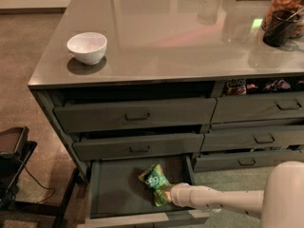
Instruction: Pick green rice chip bag from bottom drawer and place on counter
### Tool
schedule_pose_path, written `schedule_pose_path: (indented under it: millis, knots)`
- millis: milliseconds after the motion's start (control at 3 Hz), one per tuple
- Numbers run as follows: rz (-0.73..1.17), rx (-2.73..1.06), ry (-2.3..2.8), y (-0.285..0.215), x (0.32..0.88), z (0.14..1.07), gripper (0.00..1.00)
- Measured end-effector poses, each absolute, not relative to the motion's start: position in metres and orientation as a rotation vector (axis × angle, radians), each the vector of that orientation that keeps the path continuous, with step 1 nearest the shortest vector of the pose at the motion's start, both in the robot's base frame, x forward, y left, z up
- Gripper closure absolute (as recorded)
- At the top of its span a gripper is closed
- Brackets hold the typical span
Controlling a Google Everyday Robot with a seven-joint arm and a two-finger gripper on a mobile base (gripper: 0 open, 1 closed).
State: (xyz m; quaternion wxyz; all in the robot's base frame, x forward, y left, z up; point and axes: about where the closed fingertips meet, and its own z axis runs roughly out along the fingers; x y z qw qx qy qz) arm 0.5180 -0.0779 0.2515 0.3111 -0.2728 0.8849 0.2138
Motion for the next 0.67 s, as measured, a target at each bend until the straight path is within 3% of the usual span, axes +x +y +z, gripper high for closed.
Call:
schedule_pose_path:
  millis: [667]
  knots:
    - [0.601, -0.776, 2.308, -0.0577, 0.5284, 0.2275, 0.35]
